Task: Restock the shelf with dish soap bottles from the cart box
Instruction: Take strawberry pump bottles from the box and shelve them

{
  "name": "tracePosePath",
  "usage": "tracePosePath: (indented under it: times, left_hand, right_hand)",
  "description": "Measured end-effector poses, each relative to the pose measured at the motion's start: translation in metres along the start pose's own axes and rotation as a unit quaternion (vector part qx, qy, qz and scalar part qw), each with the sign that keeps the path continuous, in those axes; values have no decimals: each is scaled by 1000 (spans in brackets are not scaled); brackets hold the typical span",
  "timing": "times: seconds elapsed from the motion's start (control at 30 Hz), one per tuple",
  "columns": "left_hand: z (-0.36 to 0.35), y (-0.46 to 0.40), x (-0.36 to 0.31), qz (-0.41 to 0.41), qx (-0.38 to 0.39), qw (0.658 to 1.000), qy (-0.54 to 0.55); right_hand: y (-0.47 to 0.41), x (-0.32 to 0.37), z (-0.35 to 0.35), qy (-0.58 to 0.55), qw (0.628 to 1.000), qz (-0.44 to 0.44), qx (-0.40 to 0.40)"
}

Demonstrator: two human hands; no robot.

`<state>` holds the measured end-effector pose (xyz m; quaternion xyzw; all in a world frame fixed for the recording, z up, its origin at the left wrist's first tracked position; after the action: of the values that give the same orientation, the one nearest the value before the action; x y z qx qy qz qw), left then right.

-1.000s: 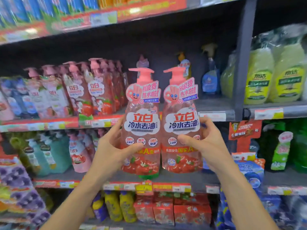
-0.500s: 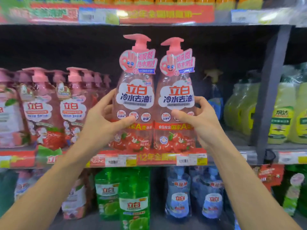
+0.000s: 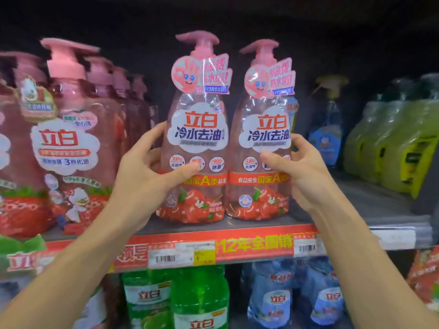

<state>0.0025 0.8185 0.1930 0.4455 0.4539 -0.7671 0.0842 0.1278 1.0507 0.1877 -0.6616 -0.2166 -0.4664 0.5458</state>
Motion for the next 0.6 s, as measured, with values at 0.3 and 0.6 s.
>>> tracePosePath:
  times: [0.3,0.6]
  left_hand:
    - [0,11,15,12,14,1000,-25]
    - [-17,28,-21,110,8,940,-322]
  right_hand:
    - [8,-2,5,28,999,-18,33]
    - [12,15,2,148,986,-57,57]
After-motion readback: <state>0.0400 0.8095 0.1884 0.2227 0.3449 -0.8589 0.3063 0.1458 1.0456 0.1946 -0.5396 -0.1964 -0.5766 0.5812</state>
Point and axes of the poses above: each hand's wrist, its own y-axis away from the middle knuckle, its own z-axis out of the back of the hand, x = y × z, the point moved 9 cm from there along -y, towards the middle knuckle, and after that the axes turned 14 degrees about x, right-handed, at the moved point
